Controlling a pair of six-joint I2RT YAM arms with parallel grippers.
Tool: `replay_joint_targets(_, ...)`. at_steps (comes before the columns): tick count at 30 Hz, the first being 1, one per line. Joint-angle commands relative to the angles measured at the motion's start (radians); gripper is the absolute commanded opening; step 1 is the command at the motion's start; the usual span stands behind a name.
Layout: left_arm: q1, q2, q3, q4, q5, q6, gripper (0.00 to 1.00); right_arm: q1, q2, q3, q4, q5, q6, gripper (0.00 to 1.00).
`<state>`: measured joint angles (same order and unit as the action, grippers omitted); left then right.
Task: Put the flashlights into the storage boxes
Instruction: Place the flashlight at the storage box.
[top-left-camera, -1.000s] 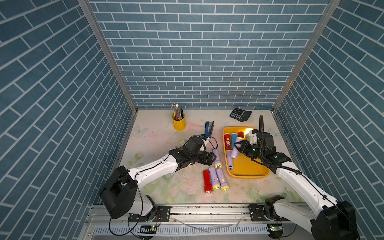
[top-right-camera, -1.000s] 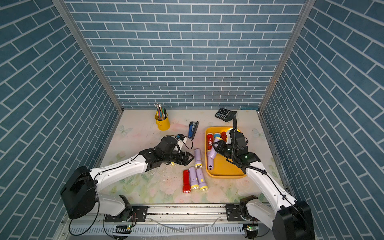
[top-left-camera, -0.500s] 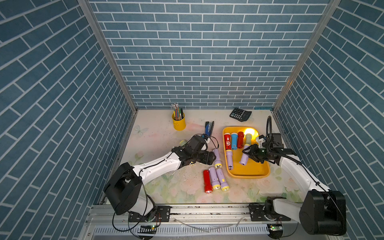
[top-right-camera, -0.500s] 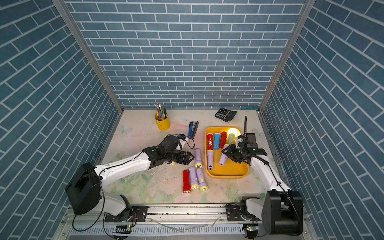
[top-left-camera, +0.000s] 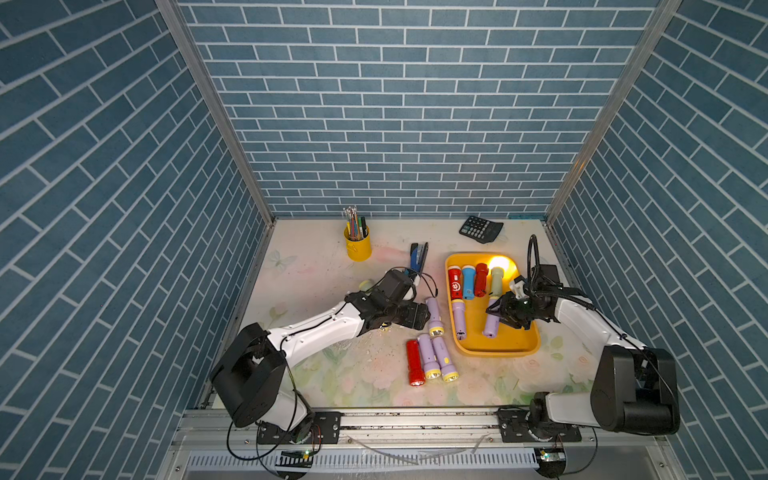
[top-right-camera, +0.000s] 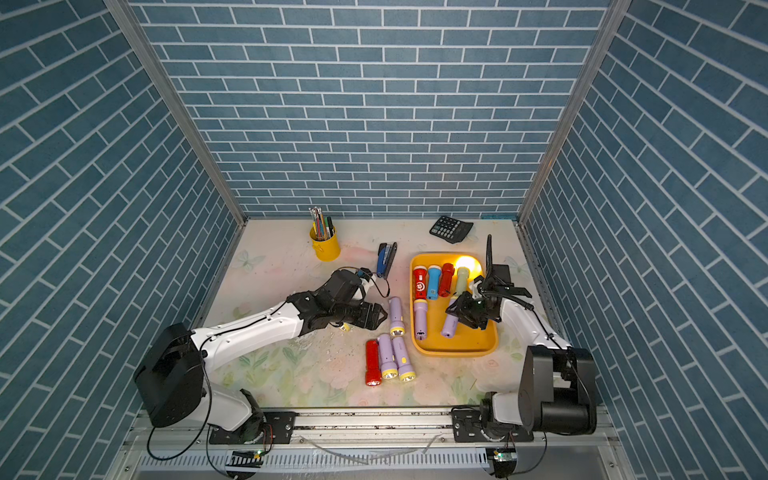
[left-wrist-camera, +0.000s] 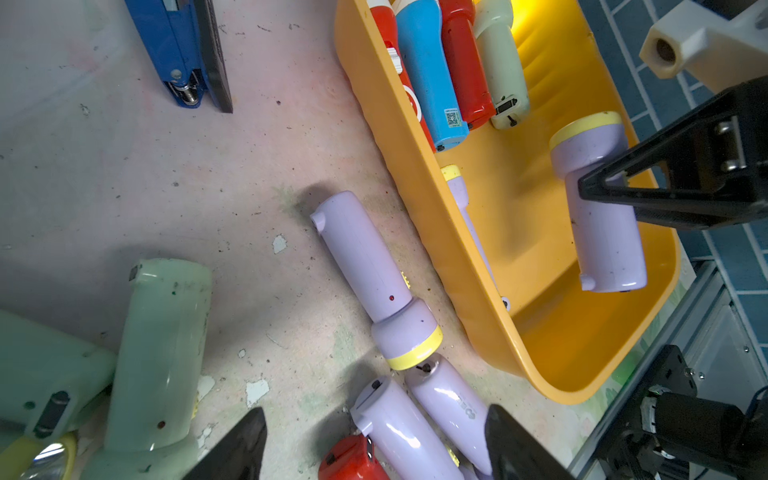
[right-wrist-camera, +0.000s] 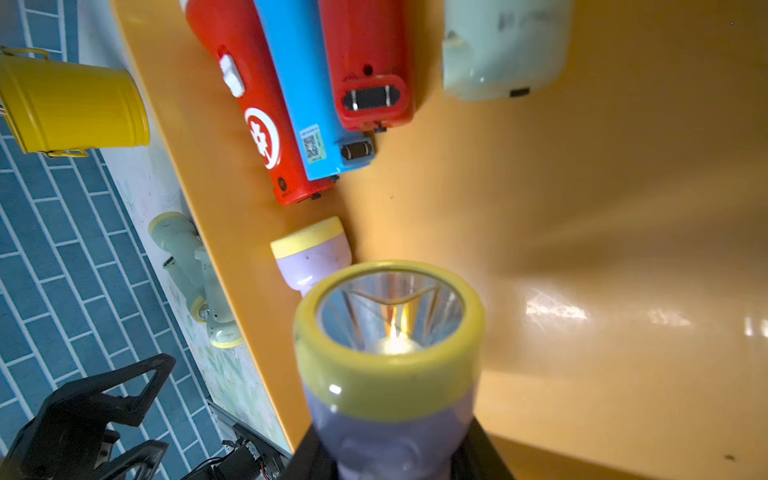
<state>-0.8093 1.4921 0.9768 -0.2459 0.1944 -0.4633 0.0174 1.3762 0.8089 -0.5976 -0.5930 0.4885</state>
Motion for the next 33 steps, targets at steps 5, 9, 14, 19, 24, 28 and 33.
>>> replay_joint_targets(5, 0.004, -0.013, -0.016, 0.004, -0.009, -0.005, 0.83, 0.023, 0.073, 0.071, 0.019, -0.041, -0.044, 0.19)
replay_joint_targets(9, 0.011, -0.016, -0.023, 0.003, -0.011, -0.001, 0.84, 0.067, 0.144, 0.113, 0.037, -0.047, -0.055, 0.2)
replay_joint_targets(14, 0.014, -0.028, -0.033, -0.002, -0.014, -0.004, 0.84, 0.118, 0.223, 0.157, 0.037, -0.048, -0.09, 0.21)
replay_joint_targets(19, 0.015, -0.049, -0.05, -0.004, -0.026, -0.008, 0.84, 0.138, 0.262, 0.177, 0.045, -0.045, -0.096, 0.31)
replay_joint_targets(24, 0.015, -0.049, -0.048, -0.003, -0.029, -0.01, 0.84, 0.138, 0.247, 0.196, 0.045, -0.026, -0.097, 0.48)
replay_joint_targets(28, 0.015, -0.039, -0.04, -0.003, -0.021, -0.013, 0.84, 0.138, 0.253, 0.202, 0.055, -0.025, -0.087, 0.54)
replay_joint_targets(33, 0.015, -0.047, -0.044, -0.003, -0.024, -0.018, 0.84, 0.138, 0.249, 0.202, 0.054, -0.024, -0.073, 0.56)
